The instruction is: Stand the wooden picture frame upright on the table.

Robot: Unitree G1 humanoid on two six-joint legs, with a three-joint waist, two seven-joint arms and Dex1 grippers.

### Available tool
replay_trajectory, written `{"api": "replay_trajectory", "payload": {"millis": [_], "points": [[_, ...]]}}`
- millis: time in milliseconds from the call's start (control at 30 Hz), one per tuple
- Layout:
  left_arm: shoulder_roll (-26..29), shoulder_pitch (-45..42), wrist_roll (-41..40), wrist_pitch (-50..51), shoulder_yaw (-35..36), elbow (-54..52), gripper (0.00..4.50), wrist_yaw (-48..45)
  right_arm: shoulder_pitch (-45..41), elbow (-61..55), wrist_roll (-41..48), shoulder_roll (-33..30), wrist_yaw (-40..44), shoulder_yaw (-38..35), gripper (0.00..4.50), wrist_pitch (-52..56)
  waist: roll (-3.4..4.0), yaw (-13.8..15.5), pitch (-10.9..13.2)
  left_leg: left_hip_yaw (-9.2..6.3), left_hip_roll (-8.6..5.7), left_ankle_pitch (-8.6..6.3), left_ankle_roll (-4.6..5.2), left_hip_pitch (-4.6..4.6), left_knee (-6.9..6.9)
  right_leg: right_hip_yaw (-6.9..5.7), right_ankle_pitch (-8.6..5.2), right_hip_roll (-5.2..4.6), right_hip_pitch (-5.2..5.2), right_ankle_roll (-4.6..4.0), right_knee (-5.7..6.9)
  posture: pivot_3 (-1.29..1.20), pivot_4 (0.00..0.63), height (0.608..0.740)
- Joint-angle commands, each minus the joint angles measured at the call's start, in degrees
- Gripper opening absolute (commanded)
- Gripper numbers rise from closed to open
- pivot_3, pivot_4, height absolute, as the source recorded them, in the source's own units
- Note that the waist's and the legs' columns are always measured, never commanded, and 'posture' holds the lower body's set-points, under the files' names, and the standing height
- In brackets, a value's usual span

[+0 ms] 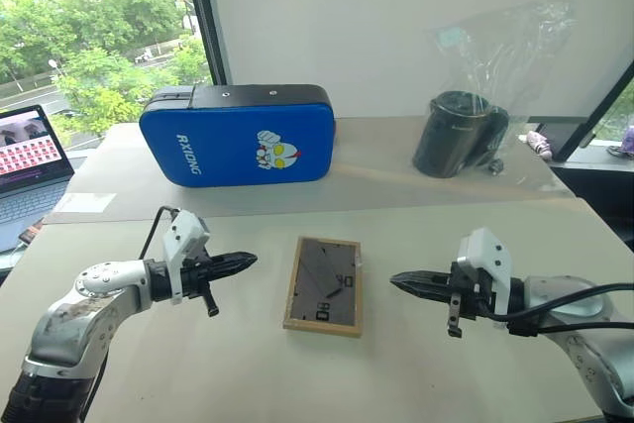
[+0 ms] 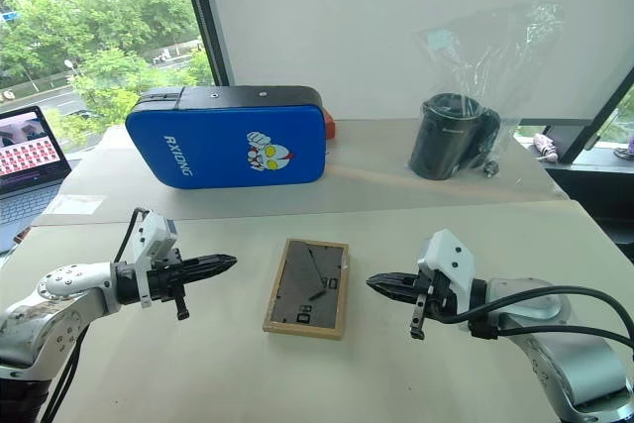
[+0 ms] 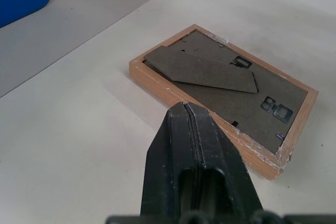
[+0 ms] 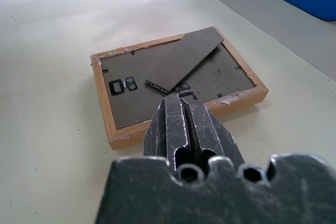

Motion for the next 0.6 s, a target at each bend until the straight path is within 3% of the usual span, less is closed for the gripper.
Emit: {"api": "replay_trajectory", "payload": {"millis": [33,233,367,600], "points": [[0.3,0.3,-0.1,-0.1,1.0,-1.4,0.00,0.4,-0.9,-0.5,0.2,-0.4,-0.3,-0.1,0.04,-0.8,0.00,0.0,0.0,0.00,0.00,0.00,0.00,0.00,0.00,0.00,0.00,0.00,0.00,0.00,0.00,0.00,0.150,0.740],[0.7,0.6,8.1,-6.1,-4.8,4.2,0.00,0.0,-3.3,3.8,-7.2,-1.3,-5.3,8.7,0.04,2.5,0.00,0.0,0.0,0.02,0.00,0.00,0.00,0.02,0.00,0.00,0.00,0.00,0.00,-0.01,0.01,0.00,0.150,0.740],[-1.5,-1.8,16.3,-13.4,-11.3,11.3,0.00,0.8,-8.3,9.9,-15.8,2.5,-13.4,16.6,0.04,5.4,0.00,0.0,0.0,0.04,0.00,0.01,-0.02,0.03,0.03,0.00,0.00,0.00,0.00,-0.02,0.02,0.00,0.150,0.740],[-7.9,-7.1,22.8,-19.1,-19.7,16.8,0.00,0.4,-14.0,13.3,-22.6,9.1,-19.3,23.8,0.04,7.6,0.01,0.3,0.0,0.02,-0.03,0.04,-0.06,-0.12,0.04,-0.02,0.02,-0.01,-0.06,0.00,0.04,0.00,0.150,0.740]]}}
